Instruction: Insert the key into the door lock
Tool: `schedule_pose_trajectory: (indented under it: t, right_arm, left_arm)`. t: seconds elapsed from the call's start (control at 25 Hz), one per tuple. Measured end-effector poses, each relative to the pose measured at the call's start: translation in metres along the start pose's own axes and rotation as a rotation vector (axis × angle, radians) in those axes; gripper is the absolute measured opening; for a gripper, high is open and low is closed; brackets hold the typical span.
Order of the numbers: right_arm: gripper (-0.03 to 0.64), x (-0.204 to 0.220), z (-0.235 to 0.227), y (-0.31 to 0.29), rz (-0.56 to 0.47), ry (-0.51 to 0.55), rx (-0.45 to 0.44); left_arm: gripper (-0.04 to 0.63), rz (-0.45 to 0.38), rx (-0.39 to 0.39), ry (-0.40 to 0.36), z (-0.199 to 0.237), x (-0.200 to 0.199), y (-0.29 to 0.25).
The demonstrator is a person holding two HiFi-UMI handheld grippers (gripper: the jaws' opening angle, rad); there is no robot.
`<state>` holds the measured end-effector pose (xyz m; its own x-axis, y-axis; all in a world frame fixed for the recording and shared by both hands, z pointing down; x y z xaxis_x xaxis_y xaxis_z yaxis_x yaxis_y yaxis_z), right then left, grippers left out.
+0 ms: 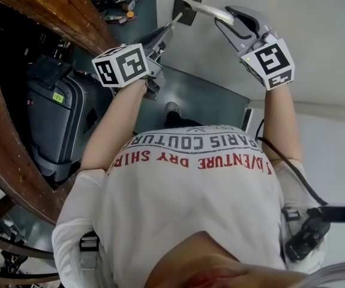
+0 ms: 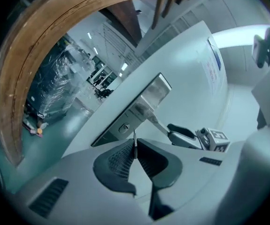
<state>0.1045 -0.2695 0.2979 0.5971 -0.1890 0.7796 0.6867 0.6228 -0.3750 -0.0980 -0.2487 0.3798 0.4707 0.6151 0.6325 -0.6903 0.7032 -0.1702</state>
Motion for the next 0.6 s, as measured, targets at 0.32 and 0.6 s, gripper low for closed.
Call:
schedule_pose_trajectory:
  t: [0.32,0.6]
  right_arm:
    - [0.141,0.002,0.000,-0.001,0.004,-0.006,-0.012]
    - [0.141,-0.001,0.001,0.000,0.009,0.001,-0.015]
  left_arm:
    - [0.023,-0.076,0.066,0.332,0.023,0.007,-0.038]
    - [0.022,-0.131,0.102,0.471,0.024,0.012,-0.044]
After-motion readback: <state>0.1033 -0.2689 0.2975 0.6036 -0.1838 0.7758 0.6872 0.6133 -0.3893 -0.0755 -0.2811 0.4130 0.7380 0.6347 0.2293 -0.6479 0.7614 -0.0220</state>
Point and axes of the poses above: the fingertips, and each gripper's own axes: y backward along the fingers, z to its left, x out of its underside, the point moved 7 cm from there along y, backward along the fingers, and after that the axes turned 6 degrees about y, right-handed, at the moved point
